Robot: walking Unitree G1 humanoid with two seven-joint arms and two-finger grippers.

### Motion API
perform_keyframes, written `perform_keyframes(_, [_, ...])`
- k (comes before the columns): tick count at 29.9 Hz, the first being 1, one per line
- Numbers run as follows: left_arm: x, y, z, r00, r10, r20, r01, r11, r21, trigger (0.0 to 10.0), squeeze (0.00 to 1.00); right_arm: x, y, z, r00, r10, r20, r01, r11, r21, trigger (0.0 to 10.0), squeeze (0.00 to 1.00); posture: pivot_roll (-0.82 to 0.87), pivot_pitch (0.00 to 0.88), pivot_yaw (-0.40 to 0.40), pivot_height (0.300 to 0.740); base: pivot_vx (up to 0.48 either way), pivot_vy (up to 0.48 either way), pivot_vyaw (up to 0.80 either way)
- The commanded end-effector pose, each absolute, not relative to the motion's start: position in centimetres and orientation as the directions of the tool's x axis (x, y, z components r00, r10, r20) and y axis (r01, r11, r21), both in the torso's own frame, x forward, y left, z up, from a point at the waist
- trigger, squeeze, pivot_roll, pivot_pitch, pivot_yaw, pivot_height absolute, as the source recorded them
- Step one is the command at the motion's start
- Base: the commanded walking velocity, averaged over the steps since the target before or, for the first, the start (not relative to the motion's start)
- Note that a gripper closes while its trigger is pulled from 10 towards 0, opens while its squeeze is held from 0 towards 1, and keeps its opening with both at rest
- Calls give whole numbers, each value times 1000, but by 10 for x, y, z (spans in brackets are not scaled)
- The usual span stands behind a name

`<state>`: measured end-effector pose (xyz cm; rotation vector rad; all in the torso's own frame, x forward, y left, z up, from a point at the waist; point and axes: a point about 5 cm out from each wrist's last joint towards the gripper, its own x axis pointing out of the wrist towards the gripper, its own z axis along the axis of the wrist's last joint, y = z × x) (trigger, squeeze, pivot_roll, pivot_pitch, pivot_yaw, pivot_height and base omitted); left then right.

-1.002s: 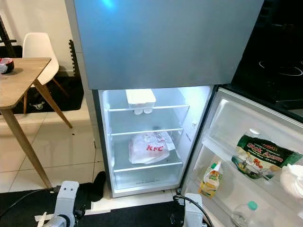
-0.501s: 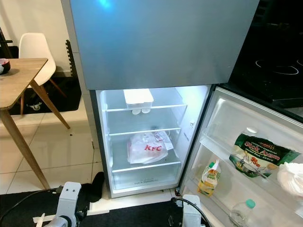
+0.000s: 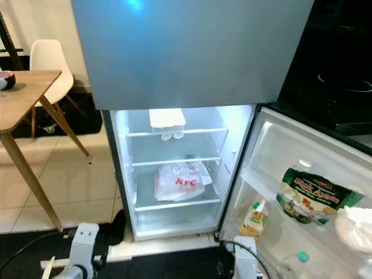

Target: Restocking fridge

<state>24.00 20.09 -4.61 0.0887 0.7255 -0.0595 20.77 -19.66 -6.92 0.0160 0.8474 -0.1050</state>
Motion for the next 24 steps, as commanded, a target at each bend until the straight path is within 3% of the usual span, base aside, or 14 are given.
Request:
perform_keyframes(1, [239,203,-46,746,-19,-665,80,995,63,10000,0,207,-196,-70,651,-85,-754,116,993,-12,10000,0,23,0,-29,738,0,-480,0])
perform_keyframes(14, [242,201,-44,756,-29,-653,89,994,59,10000,0,198,-172,-77,639,-59,-767,96,995,4,10000,0,22,0,-32,738,0,-480,0])
perform_keyframes(24, [244,199,-43,763,-39,-646,97,994,55,10000,0,210,-177,-70,656,-64,-752,97,995,1,10000,0,22,0,-33,738,0,-480,0])
